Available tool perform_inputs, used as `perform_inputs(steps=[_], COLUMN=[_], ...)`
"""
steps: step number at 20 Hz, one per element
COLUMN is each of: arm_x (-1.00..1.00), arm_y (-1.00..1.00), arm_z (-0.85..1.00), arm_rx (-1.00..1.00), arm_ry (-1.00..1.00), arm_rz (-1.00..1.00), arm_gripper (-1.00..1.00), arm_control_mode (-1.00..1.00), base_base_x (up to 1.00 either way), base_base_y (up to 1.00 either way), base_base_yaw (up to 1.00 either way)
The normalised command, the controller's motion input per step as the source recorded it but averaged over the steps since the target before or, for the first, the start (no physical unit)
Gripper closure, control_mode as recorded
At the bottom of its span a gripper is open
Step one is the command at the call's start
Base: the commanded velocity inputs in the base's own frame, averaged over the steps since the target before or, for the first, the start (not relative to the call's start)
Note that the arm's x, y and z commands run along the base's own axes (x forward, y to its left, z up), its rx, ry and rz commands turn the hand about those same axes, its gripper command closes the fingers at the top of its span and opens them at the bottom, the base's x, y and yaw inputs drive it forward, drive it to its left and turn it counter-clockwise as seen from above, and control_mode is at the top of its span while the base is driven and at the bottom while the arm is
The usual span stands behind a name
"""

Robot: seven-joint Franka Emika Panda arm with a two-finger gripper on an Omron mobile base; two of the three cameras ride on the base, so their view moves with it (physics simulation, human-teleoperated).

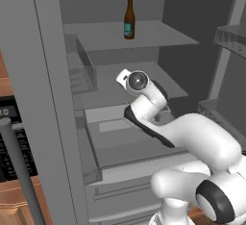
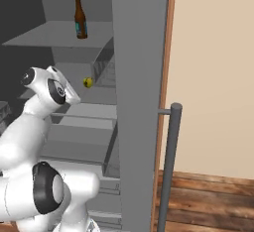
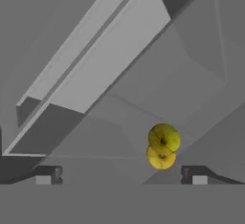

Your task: Place the beer on the top shelf of the fridge to keep it out of children's reach, and place the lemon and pear on lower shelves for easy access.

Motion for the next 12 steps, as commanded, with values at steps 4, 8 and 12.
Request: perform_inputs(steps=[4, 8, 12], arm_x=[-1.0, -1.0, -1.0], arm_y=[0.0, -0.08, -0.27], arm_z=[0.38, 0.26, 0.24], arm_rx=[0.0, 0.0, 0.07], arm_ry=[0.0, 0.0, -0.01], arm_rz=[0.0, 0.0, 0.0], arm_gripper=[-1.0, -1.0, -1.0], arm_control_mode=[-1.0, -1.0, -1.0], base_base_x=[0.0, 0.0, 0.0], base_base_y=[0.0, 0.0, 0.0], base_base_yaw=[0.0, 0.0, 0.0])
